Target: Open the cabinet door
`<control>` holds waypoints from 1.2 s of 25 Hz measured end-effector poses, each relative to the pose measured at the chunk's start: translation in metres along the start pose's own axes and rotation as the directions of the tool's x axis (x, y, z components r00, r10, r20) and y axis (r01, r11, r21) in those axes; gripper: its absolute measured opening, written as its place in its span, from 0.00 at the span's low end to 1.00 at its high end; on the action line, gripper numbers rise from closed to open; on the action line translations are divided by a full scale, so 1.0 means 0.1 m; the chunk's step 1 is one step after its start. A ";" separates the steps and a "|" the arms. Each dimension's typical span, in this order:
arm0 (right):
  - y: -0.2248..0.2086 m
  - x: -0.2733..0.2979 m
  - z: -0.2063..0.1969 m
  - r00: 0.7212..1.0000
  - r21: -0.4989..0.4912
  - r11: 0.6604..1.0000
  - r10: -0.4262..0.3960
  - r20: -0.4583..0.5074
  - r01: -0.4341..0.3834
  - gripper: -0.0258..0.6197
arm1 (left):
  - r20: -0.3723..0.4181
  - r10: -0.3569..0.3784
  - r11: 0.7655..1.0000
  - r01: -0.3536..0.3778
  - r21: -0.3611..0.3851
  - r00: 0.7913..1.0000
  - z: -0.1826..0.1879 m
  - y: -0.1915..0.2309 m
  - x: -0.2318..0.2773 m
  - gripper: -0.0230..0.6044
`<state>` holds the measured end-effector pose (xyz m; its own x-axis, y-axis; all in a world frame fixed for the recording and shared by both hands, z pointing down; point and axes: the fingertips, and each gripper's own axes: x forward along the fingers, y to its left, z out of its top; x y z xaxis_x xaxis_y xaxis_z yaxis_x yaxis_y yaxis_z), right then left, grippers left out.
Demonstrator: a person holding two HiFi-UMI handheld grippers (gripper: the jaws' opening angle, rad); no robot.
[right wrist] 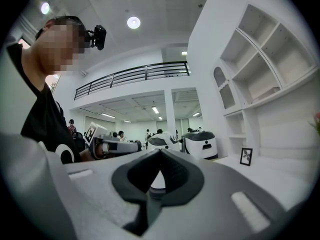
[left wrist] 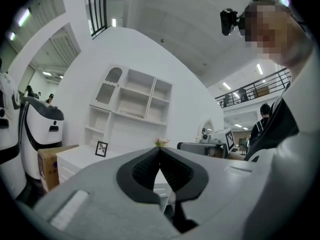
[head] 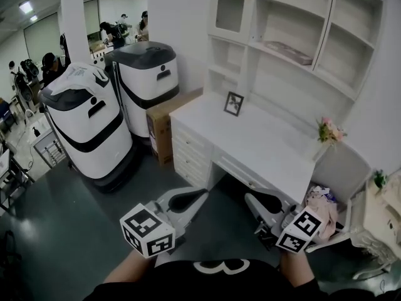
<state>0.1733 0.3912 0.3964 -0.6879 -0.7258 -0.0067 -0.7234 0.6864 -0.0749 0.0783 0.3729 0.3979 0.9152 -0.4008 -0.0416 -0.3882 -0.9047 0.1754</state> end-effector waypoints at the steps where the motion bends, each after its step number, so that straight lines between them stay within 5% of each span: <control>1: 0.01 0.03 0.00 1.000 -0.009 1.000 -0.001 0.003 0.001 0.04 | -0.001 0.004 1.000 -0.004 0.009 1.000 -0.01 0.04 -0.02 0.04; 17: -0.64 0.68 -0.04 0.999 -0.002 0.999 0.055 0.000 -0.055 0.04 | -0.034 0.034 0.999 -0.034 0.023 0.999 -0.04 0.80 0.43 0.04; 30: -2.48 2.03 -0.13 0.997 0.090 0.993 0.077 0.010 -0.078 0.04 | -0.070 0.065 0.997 -0.068 -0.044 0.995 0.04 2.61 1.58 0.04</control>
<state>0.2124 0.0738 0.4268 -0.7411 -0.6711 -0.0228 -0.6594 0.7337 -0.1637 0.1214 0.0725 0.4336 0.8932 -0.4479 0.0388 -0.4448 -0.8678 0.2214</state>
